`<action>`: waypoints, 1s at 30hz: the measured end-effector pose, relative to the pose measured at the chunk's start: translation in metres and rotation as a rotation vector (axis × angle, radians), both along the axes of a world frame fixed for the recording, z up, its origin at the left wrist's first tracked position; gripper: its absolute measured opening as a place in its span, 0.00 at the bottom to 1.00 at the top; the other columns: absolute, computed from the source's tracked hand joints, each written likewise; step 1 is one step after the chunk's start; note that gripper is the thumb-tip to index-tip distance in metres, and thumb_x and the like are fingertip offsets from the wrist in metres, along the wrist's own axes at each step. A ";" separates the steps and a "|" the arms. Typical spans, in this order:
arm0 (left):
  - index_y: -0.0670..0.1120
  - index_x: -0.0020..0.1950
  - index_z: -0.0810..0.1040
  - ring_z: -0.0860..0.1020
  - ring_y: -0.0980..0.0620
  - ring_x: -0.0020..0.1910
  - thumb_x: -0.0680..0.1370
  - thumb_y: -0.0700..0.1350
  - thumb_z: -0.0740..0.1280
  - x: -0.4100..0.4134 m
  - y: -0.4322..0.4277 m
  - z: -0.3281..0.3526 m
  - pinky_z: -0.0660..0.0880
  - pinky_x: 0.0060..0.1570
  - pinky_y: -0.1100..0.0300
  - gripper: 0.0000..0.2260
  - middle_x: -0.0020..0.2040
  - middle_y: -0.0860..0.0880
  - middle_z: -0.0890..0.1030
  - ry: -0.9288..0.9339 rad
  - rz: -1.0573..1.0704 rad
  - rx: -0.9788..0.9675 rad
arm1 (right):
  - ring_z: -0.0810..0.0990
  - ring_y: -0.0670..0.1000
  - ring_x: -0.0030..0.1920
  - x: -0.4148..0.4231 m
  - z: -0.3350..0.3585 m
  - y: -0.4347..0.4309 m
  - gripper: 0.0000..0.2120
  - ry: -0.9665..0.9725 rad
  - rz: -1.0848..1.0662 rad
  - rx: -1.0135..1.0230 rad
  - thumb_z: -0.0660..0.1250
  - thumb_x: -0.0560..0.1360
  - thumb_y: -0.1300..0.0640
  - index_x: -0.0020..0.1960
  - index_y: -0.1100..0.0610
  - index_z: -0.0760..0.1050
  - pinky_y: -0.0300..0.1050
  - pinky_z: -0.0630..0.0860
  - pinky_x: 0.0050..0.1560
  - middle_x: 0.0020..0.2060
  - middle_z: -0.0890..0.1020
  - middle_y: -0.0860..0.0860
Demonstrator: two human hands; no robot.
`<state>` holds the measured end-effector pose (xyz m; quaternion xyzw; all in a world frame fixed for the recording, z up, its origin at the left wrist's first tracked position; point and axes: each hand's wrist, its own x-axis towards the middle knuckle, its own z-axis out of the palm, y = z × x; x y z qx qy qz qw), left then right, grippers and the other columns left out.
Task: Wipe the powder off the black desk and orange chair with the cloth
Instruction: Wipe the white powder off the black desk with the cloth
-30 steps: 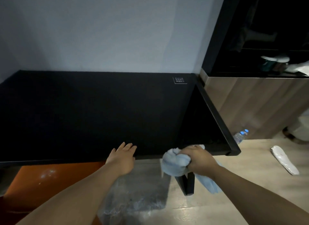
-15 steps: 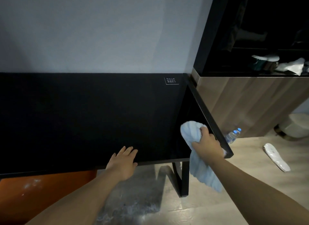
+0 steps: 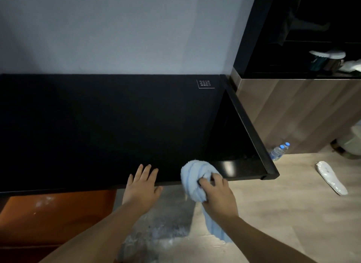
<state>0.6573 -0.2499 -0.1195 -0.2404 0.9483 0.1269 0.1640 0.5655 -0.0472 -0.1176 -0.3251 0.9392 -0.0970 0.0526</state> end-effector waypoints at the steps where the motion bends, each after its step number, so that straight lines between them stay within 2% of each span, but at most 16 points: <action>1: 0.52 0.77 0.46 0.39 0.49 0.76 0.81 0.56 0.51 0.000 0.002 0.000 0.45 0.73 0.48 0.27 0.78 0.50 0.44 0.007 0.003 0.000 | 0.78 0.61 0.45 -0.001 -0.004 0.006 0.22 0.015 0.028 -0.002 0.76 0.60 0.58 0.54 0.51 0.79 0.50 0.77 0.39 0.52 0.77 0.57; 2: 0.52 0.77 0.46 0.39 0.49 0.76 0.81 0.56 0.51 0.000 0.003 -0.001 0.45 0.73 0.48 0.27 0.78 0.50 0.44 0.011 0.002 0.001 | 0.79 0.60 0.43 0.001 -0.004 0.011 0.23 0.032 0.079 0.037 0.78 0.57 0.58 0.52 0.51 0.80 0.50 0.77 0.37 0.50 0.79 0.57; 5: 0.52 0.77 0.46 0.39 0.49 0.76 0.81 0.56 0.51 0.002 0.007 0.002 0.44 0.73 0.48 0.26 0.78 0.51 0.44 0.007 -0.015 0.011 | 0.75 0.59 0.56 0.013 -0.013 0.020 0.21 -0.054 0.219 0.162 0.70 0.68 0.55 0.61 0.49 0.74 0.51 0.74 0.49 0.62 0.73 0.55; 8: 0.52 0.77 0.47 0.39 0.49 0.76 0.82 0.56 0.51 0.006 0.007 0.009 0.44 0.73 0.49 0.26 0.78 0.51 0.45 -0.005 -0.037 0.010 | 0.78 0.56 0.50 0.013 -0.017 0.025 0.23 -0.062 0.096 0.080 0.74 0.64 0.59 0.58 0.50 0.77 0.47 0.75 0.42 0.56 0.76 0.52; 11: 0.51 0.77 0.47 0.39 0.49 0.76 0.82 0.55 0.51 0.012 0.007 0.015 0.45 0.74 0.49 0.26 0.78 0.50 0.45 -0.009 -0.062 0.025 | 0.71 0.53 0.58 0.003 -0.018 0.034 0.24 -0.151 0.012 0.048 0.59 0.75 0.59 0.70 0.46 0.65 0.43 0.69 0.50 0.61 0.70 0.49; 13: 0.51 0.77 0.47 0.39 0.49 0.76 0.82 0.55 0.51 0.015 0.008 0.016 0.45 0.74 0.49 0.26 0.78 0.50 0.45 -0.006 -0.071 0.036 | 0.71 0.53 0.58 -0.008 -0.018 0.041 0.25 -0.159 -0.082 0.017 0.57 0.76 0.60 0.70 0.46 0.64 0.43 0.70 0.50 0.60 0.71 0.49; 16: 0.51 0.77 0.47 0.40 0.49 0.76 0.82 0.55 0.52 0.018 0.011 0.017 0.45 0.74 0.49 0.27 0.78 0.50 0.45 -0.017 -0.079 0.025 | 0.74 0.55 0.58 -0.017 -0.015 0.045 0.24 -0.169 -0.111 0.001 0.56 0.75 0.62 0.69 0.48 0.66 0.44 0.71 0.52 0.60 0.75 0.51; 19: 0.50 0.77 0.47 0.40 0.49 0.76 0.81 0.55 0.53 0.018 0.014 0.017 0.46 0.74 0.49 0.27 0.78 0.50 0.46 -0.020 -0.084 0.031 | 0.76 0.55 0.59 -0.015 -0.009 0.046 0.24 -0.213 -0.153 0.047 0.56 0.76 0.60 0.70 0.46 0.65 0.44 0.71 0.55 0.61 0.77 0.51; 22: 0.50 0.77 0.47 0.41 0.49 0.76 0.81 0.55 0.54 0.015 0.016 0.018 0.47 0.74 0.49 0.28 0.78 0.50 0.46 -0.007 -0.086 0.041 | 0.76 0.54 0.59 -0.013 -0.003 0.049 0.24 -0.193 -0.199 -0.061 0.59 0.75 0.60 0.70 0.47 0.66 0.42 0.69 0.51 0.60 0.78 0.50; 25: 0.51 0.77 0.47 0.41 0.49 0.76 0.81 0.55 0.54 0.014 0.015 0.021 0.48 0.74 0.49 0.28 0.78 0.50 0.45 -0.009 -0.091 0.041 | 0.79 0.59 0.51 -0.014 0.014 0.052 0.18 -0.083 -0.247 -0.201 0.64 0.71 0.59 0.61 0.52 0.74 0.44 0.68 0.43 0.50 0.82 0.53; 28: 0.51 0.77 0.47 0.41 0.49 0.76 0.81 0.56 0.54 0.013 0.015 0.023 0.48 0.74 0.49 0.28 0.78 0.51 0.45 -0.004 -0.080 0.033 | 0.79 0.63 0.49 -0.027 0.034 0.057 0.15 -0.042 -0.450 -0.467 0.65 0.71 0.62 0.57 0.55 0.76 0.48 0.70 0.44 0.47 0.82 0.58; 30: 0.51 0.77 0.47 0.41 0.49 0.76 0.81 0.56 0.54 0.013 0.014 0.023 0.48 0.74 0.49 0.28 0.78 0.51 0.45 -0.004 -0.075 0.038 | 0.78 0.63 0.51 -0.045 0.044 0.058 0.16 0.019 -0.540 -0.502 0.64 0.72 0.61 0.59 0.55 0.74 0.50 0.71 0.46 0.50 0.80 0.59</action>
